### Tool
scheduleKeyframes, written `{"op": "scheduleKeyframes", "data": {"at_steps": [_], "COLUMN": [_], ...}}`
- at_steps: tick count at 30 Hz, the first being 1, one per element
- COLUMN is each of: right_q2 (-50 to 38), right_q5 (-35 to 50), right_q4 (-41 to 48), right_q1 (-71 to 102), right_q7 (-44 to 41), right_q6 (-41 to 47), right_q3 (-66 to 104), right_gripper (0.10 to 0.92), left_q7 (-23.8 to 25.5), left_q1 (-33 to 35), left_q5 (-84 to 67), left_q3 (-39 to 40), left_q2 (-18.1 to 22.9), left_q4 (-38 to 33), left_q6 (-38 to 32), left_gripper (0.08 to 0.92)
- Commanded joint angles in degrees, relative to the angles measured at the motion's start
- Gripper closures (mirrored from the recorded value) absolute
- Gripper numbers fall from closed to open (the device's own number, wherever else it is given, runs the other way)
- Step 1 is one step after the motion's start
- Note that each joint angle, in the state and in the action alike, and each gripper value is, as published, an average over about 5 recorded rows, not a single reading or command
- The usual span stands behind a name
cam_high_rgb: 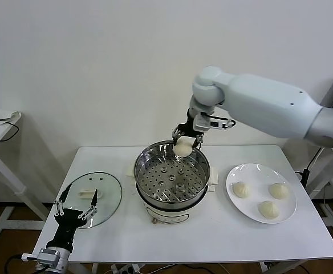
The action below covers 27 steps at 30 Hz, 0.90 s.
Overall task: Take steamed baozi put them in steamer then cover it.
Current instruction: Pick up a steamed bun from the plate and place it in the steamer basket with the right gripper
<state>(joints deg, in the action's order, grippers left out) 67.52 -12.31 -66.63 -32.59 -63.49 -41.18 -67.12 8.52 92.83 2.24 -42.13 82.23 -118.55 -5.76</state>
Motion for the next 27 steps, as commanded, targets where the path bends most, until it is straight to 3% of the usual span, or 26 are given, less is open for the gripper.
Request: {"op": "scheduleKeyframes", "data": {"at_steps": [1,22,27], "right_q2": [4.21,7.13,6.0], "right_q5": [-5.53,-13.68,-12.69], "right_q4": [5.09,11.85,9.64], "right_q1": [6.01,11.54,11.16], "right_q7": [1.46,4.92,5.92], "right_q6": [-2.74,-2.53,-0.44], "right_q3": [2.13,6.68,6.55], "right_gripper": [0.338,0.332,0.253], "left_q7": [0.0,0.25,0.22], "left_q1": [0.03,0.35,0.37], "left_q5": [-0.09,-0.09,-0.02], "left_q3": [-0.45,-0.52,-0.38], "left_q2": [-0.11,0.01,0.19], "left_q4": [0.08,0.49,0.51], "left_q6": [0.01,-0.69,-0.74], "left_gripper": [0.177,0.177,0.177]}}
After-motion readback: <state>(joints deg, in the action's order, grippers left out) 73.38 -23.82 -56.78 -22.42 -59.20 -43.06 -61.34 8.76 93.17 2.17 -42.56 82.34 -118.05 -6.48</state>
